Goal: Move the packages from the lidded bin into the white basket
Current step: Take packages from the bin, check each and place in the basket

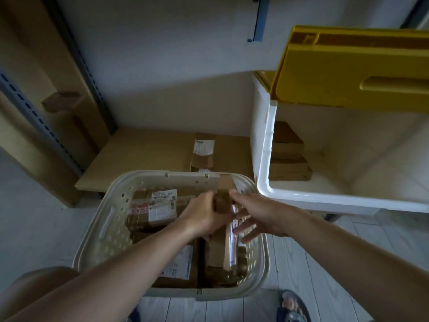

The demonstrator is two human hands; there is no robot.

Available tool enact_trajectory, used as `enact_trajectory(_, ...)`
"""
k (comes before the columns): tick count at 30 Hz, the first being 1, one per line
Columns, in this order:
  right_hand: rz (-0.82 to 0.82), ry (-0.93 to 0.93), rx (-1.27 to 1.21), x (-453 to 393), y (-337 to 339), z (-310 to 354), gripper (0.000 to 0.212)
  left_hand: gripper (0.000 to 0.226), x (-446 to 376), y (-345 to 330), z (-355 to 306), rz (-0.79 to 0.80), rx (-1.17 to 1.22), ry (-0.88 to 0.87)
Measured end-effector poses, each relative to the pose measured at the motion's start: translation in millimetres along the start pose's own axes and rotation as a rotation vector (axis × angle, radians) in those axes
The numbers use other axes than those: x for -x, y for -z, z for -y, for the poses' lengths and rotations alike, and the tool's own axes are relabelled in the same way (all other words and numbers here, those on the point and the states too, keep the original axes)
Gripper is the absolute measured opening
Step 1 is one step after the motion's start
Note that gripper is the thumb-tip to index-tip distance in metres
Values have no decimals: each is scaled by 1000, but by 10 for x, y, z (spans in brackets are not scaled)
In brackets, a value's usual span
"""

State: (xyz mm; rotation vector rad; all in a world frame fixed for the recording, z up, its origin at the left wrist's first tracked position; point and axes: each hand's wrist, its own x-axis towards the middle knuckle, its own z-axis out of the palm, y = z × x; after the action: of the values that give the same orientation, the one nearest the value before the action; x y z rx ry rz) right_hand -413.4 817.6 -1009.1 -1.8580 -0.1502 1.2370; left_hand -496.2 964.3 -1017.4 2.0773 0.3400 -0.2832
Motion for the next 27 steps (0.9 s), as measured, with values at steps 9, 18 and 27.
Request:
enact_trajectory(9, -98, 90, 225, -45, 42, -178, 17, 10, -210, -347, 18, 100, 159, 119)
enact_trajectory(18, -333, 339, 670, -52, 52, -300, 21, 28, -208, -492, -63, 127, 124, 78)
enact_trajectory(27, -338, 407, 759, 51, 68, -307, 32, 19, -159, -411, -78, 201, 140, 85)
